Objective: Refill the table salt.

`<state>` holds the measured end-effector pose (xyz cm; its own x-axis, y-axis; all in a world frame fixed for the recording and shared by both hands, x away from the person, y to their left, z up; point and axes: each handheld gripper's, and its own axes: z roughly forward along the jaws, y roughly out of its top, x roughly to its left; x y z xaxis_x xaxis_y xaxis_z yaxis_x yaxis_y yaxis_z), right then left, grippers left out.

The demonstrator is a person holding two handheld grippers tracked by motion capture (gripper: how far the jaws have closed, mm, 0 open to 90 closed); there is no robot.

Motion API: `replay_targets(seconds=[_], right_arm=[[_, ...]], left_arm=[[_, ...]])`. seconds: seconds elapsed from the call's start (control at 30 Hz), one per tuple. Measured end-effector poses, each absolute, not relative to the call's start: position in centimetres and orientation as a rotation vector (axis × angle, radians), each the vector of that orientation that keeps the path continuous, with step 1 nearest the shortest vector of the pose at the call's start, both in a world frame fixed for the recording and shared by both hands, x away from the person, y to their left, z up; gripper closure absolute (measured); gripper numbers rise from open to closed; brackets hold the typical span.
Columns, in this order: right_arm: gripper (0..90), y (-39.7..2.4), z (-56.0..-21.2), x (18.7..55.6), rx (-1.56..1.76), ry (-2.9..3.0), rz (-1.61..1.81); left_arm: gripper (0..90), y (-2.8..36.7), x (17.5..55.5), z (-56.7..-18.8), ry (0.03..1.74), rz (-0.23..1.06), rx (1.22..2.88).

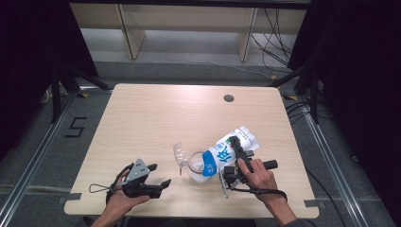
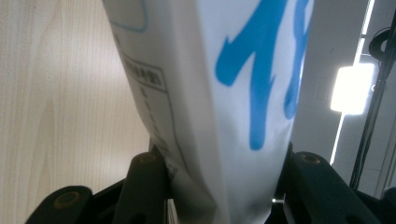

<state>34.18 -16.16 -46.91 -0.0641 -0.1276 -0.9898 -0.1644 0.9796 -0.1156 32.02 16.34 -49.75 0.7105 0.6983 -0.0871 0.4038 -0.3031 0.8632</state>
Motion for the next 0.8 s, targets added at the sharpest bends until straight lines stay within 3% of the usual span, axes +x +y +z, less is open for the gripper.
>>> replay_targets(seconds=[0.8], right_arm=[[63.8,-16.12,-46.74,34.18,-0.254,1.641,0.013]], left_arm=[[21.6,16.41,32.02,-49.71,0.846,0.38,1.943]])
